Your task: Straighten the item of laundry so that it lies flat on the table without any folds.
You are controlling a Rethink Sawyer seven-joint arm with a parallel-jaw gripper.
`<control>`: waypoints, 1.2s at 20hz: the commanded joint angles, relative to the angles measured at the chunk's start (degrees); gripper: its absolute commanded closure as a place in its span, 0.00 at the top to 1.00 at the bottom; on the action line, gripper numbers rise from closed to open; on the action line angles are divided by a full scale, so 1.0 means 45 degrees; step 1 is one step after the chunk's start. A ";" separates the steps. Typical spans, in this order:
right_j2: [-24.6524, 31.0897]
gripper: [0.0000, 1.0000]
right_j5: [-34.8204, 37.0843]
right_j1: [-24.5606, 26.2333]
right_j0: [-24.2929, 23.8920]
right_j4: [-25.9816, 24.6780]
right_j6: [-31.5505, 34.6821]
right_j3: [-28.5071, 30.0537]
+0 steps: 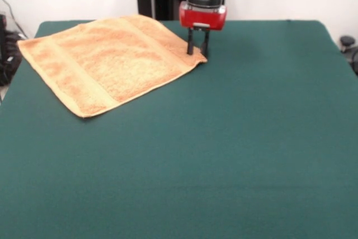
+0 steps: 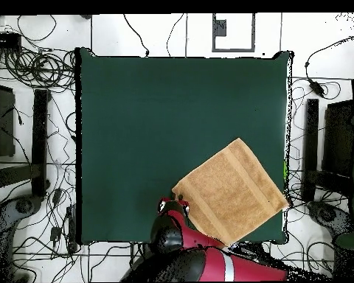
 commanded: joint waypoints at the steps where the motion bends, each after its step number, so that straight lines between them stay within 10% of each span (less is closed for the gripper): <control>1: 0.1913 0.00 0.0753 0.1119 -0.0004 0.0273 0.3300 -0.1805; 24: 0.2297 0.00 0.0782 0.0877 0.0807 0.1881 0.4188 -0.1985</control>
